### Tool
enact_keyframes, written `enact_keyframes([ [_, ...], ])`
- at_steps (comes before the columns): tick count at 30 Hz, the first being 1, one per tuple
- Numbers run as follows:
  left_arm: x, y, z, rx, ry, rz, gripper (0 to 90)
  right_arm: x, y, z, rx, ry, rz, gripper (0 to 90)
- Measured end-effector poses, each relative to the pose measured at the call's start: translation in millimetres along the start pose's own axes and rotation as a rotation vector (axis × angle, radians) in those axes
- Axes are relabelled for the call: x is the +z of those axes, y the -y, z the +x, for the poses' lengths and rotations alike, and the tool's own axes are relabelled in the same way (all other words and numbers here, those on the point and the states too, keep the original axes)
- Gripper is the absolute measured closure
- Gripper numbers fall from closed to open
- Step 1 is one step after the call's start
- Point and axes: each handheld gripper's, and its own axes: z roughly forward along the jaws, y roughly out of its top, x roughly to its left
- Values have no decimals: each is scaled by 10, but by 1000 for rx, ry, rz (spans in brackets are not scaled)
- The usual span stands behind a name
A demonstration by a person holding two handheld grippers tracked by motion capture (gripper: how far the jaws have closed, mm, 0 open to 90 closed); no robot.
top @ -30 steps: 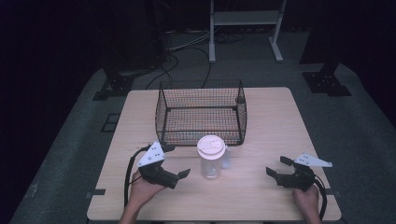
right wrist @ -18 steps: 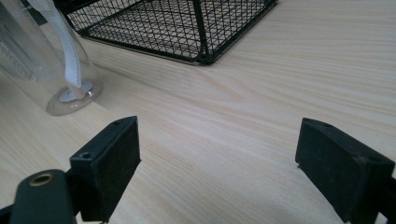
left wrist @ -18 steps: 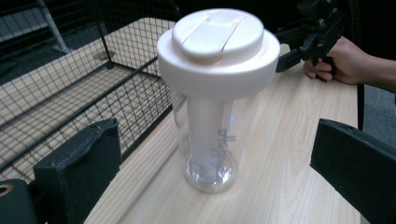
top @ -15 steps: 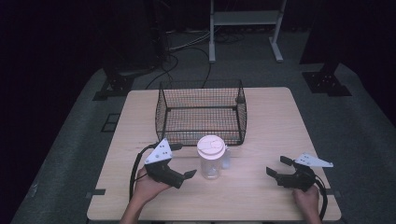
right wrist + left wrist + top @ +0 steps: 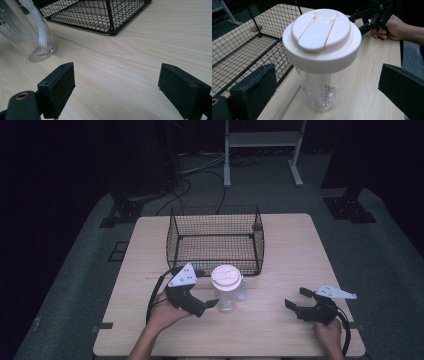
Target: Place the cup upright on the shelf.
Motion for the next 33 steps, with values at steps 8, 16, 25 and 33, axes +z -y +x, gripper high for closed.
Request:
enact_keyframes([
  [8, 99, -69, 41, 11, 27, 48, 9, 7, -2, 2, -5, -8, 9, 129],
  [16, 179, -123, 80, 1, 37, 77, 9, 1, -3, -1, 0, -12, 4, 129],
  [25, 275, -166, 111, 0, 55, 113, 9, 9, -2, 6, -12, -24, 10, 129],
  [33, 389, -232, 108, 7, 65, 149, 9, 3, -4, 3, -9, -23, 7, 129],
])
